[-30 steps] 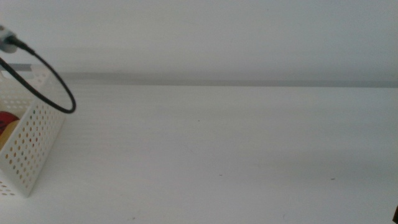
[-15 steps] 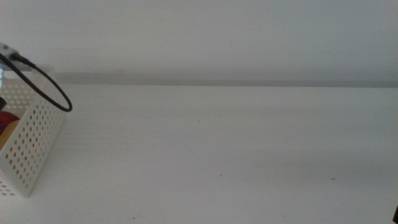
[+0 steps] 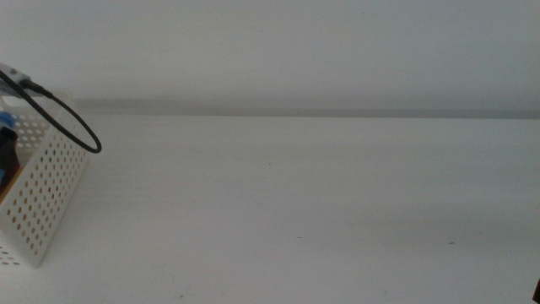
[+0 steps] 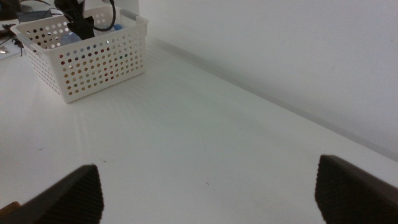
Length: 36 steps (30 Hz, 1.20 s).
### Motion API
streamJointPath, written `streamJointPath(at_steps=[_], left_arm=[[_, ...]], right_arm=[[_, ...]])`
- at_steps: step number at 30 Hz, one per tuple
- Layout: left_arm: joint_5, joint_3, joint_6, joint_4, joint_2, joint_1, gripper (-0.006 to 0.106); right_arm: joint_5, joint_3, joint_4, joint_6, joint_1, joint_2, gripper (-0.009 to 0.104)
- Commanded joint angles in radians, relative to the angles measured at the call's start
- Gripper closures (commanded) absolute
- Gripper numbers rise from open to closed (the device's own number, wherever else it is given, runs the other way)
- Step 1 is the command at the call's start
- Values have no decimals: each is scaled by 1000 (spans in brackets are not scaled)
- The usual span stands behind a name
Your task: Use arms to grab the bottles and put them into the dustbin to the left of the table.
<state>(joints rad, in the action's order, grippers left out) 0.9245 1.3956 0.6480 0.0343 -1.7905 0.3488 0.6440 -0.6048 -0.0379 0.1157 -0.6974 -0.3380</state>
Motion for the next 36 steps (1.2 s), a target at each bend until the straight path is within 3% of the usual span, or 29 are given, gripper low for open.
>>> streamJointPath(at_steps=[1,9,14,18,20,28,36], left_arm=[[25,8,-15,-6,40,-4,7],[117,15,-63,-50,281,-76,7],[149,13,-381,-66,435,-175,7],[128,-30,-476,-81,557,-311,7],[75,-63,-528,-60,614,-411,7],[5,-221,-760,166,879,-763,7],[-44,-296,-765,160,1001,-807,7]], right_arm=[[-14,3,1,5,-2,4,4],[-14,3,1,5,-2,4,4],[-14,3,1,5,-2,4,4],[-14,3,1,5,-2,4,4],[-14,3,1,5,-2,4,4],[-14,3,4,5,-2,12,4],[-14,3,4,5,-2,12,4]])
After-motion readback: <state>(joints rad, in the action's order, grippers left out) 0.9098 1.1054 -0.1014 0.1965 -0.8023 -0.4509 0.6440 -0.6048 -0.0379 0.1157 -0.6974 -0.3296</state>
